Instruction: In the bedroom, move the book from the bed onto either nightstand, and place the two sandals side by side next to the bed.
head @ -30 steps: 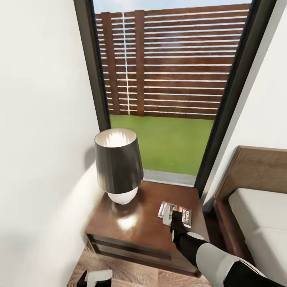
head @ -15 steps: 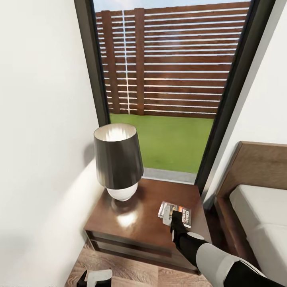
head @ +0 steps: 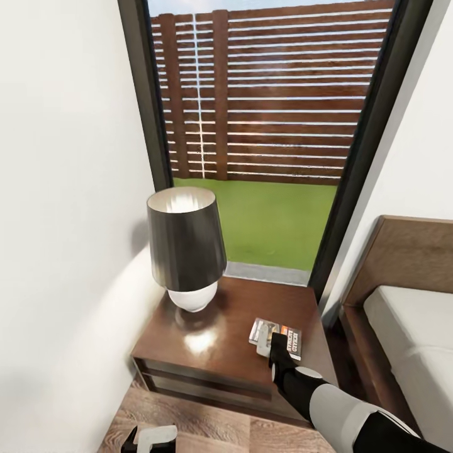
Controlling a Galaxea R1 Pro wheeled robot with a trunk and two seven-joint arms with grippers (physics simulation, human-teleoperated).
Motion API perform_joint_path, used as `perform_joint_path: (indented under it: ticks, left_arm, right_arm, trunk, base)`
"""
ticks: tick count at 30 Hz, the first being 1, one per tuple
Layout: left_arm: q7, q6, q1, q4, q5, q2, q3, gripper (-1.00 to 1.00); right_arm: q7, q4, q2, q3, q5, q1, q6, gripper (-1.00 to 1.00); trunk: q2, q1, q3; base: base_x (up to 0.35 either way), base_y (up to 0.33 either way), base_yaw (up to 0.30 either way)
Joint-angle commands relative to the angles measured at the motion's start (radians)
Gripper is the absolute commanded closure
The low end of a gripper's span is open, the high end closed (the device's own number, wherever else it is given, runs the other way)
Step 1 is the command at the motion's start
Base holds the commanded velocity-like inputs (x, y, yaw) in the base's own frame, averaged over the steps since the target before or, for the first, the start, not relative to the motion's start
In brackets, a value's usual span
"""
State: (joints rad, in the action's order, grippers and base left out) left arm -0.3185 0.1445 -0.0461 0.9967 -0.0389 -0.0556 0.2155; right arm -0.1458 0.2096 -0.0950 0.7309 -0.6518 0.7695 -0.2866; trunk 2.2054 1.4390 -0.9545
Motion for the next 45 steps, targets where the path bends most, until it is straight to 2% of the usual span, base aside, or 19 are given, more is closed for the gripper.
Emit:
perform_joint_path:
  ticks: [1, 3, 7, 8, 20, 27, 35, 45]
  left_arm:
    - [-0.005, 0.003, 0.0, 0.0, -0.004, 0.0, 0.002, -1.0]
    - [-0.005, 0.003, 0.0, 0.0, -0.004, 0.0, 0.002, -1.0]
    - [-0.005, 0.003, 0.0, 0.0, -0.004, 0.0, 0.002, -1.0]
    - [-0.005, 0.003, 0.0, 0.0, -0.004, 0.0, 0.002, -1.0]
    - [-0.005, 0.003, 0.0, 0.0, -0.007, 0.0, 0.003, -1.0]
    - [-0.005, 0.003, 0.0, 0.0, -0.007, 0.0, 0.003, -1.0]
    - [-0.005, 0.003, 0.0, 0.0, -0.008, 0.0, 0.004, -1.0]
    - [-0.005, 0.003, 0.0, -0.02, -0.005, 0.0, 0.012, -1.0]
  right_arm:
    - [-0.002, 0.001, 0.0, 0.005, -0.006, 0.001, -0.007, 1.0]
    - [-0.002, 0.001, 0.0, 0.005, -0.006, 0.001, -0.007, 1.0]
    - [-0.002, 0.001, 0.0, 0.005, -0.006, 0.001, -0.006, 1.0]
    - [-0.002, 0.001, 0.0, 0.005, -0.006, 0.001, -0.006, -1.0]
    - [-0.001, 0.005, 0.0, 0.005, -0.006, 0.001, -0.006, -1.0]
    - [0.03, 0.008, 0.0, 0.005, -0.005, 0.001, 0.014, -1.0]
    - [0.032, 0.008, 0.0, 0.005, -0.005, 0.001, 0.016, -1.0]
    - [0.033, 0.008, 0.0, 0.005, -0.005, 0.001, 0.017, -1.0]
  trunk:
    - [0.008, 0.004, -0.004]
    - [0.022, 0.011, -0.01]
    - [0.022, 0.011, -0.01]
    - [0.022, 0.011, -0.01]
    - [0.022, 0.011, -0.01]
    - [0.022, 0.011, -0.01]
    - [0.022, 0.011, -0.01]
    - [0.022, 0.011, -0.01]
  base:
    - [0.0, 0.0, 0.0]
    - [0.0, 0.0, 0.0]
    - [0.0, 0.0, 0.0]
    - [0.0, 0.0, 0.0]
    - [-0.026, 0.019, 0.0]
    - [-0.246, 0.168, 0.0]
    - [-0.273, 0.157, 0.0]
    - [-0.333, 0.016, 0.0]
